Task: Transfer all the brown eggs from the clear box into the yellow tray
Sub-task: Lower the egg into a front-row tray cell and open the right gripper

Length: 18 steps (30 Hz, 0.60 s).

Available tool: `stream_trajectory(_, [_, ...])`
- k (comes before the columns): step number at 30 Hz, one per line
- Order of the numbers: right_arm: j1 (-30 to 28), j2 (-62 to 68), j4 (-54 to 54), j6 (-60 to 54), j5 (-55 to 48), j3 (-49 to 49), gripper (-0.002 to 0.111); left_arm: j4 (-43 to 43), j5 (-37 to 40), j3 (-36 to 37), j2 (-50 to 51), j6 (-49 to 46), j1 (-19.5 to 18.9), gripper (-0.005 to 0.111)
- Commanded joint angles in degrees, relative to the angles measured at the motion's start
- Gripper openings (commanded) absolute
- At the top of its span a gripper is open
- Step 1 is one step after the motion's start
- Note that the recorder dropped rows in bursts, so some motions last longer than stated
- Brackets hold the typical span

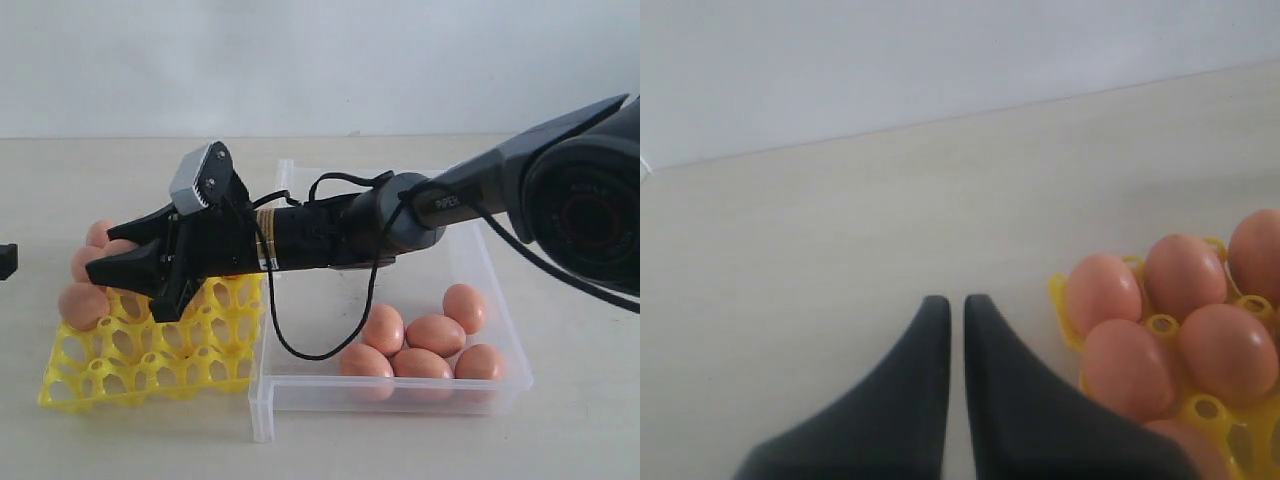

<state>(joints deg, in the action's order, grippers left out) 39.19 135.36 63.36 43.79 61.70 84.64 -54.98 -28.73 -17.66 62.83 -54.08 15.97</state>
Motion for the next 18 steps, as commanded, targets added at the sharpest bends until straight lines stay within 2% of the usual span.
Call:
stream_trajectory(1, [0.63, 1.87, 0.97, 1.90, -1.62, 2.83, 0.000, 0.44, -0.29, 0.25, -0.45, 0.55, -0.11, 0.004])
stream_trajectory(10, [0.76, 2.36, 1.83, 4.49, -6.80, 3.88, 0.000, 0.44, -0.29, 0.25, -0.45, 0.55, -0.11, 0.004])
stream_trajectory(18, [0.76, 5.26, 4.09, 9.46, -6.71, 7.60, 0.000, 0.43, -0.40, 0.25, -0.45, 0.55, -0.11, 0.004])
